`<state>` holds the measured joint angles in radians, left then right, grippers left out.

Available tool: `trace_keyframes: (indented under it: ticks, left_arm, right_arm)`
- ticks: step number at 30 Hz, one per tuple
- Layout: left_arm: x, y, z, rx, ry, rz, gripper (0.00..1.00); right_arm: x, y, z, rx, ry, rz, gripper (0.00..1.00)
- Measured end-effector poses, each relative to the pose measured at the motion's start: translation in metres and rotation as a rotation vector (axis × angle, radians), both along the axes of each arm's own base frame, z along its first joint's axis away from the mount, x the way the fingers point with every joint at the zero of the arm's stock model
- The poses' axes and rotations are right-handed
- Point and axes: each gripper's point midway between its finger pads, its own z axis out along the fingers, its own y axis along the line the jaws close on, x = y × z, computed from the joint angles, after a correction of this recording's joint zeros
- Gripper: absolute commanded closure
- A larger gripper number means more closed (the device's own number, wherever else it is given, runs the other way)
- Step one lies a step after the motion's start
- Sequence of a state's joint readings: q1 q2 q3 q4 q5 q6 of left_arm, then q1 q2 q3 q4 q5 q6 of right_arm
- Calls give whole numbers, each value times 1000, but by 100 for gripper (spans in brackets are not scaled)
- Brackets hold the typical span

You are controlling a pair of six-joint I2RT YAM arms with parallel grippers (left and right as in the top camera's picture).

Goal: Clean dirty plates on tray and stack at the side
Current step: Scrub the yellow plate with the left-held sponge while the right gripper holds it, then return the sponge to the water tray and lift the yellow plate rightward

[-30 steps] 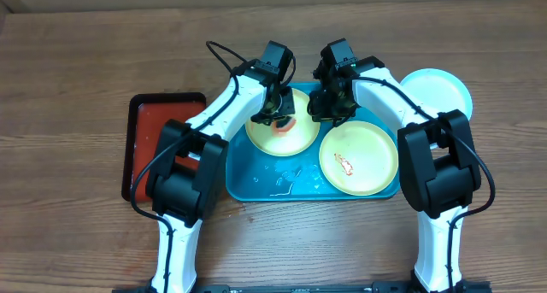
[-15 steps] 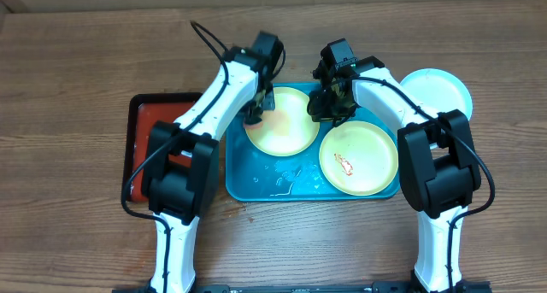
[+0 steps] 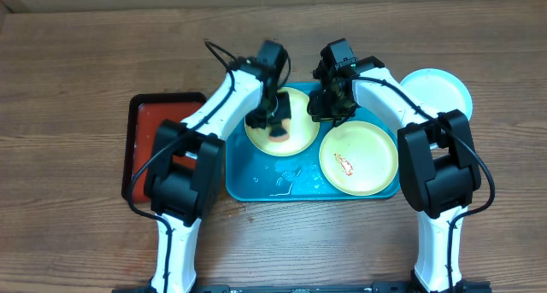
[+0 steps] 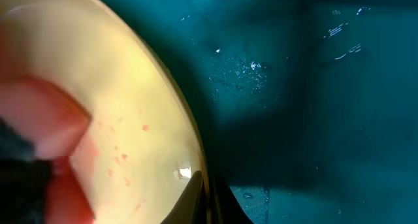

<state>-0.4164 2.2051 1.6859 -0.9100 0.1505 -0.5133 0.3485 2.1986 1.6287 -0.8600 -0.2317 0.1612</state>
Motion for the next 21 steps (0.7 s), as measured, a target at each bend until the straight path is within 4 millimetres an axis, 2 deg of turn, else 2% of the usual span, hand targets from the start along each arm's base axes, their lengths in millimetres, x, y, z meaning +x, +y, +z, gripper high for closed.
trace_keyframes:
  ticks: [3,6,12,13,17,18,20,21]
  left_arm:
    - [-1,3,-3,26,-8,0,96]
    - [3,15,-5,102,-34,7,96]
    - [2,54,2,293,-38,31,96]
    - [2,65,8,331,-31,42,96]
    - [21,81,40,363,-64,81,96]
    - [25,84,51,368,-74,92,96]
    - [39,93,87,365,-117,126,96]
    - [40,97,95,368,-122,134,96]
  right_arm:
    - [0,0,0,0,1,1,96]
    - [0,0,0,0,0,0,96]
    - [0,0,0,0,1,0,96]
    - [0,0,0,0,1,1,96]
    - [0,-1,1,-8,3,-1,96]
    - [-1,-2,1,-15,4,-2,96]
    - [-1,-7,4,-57,2,-2,96]
    - [0,-9,5,-77,-2,-1,96]
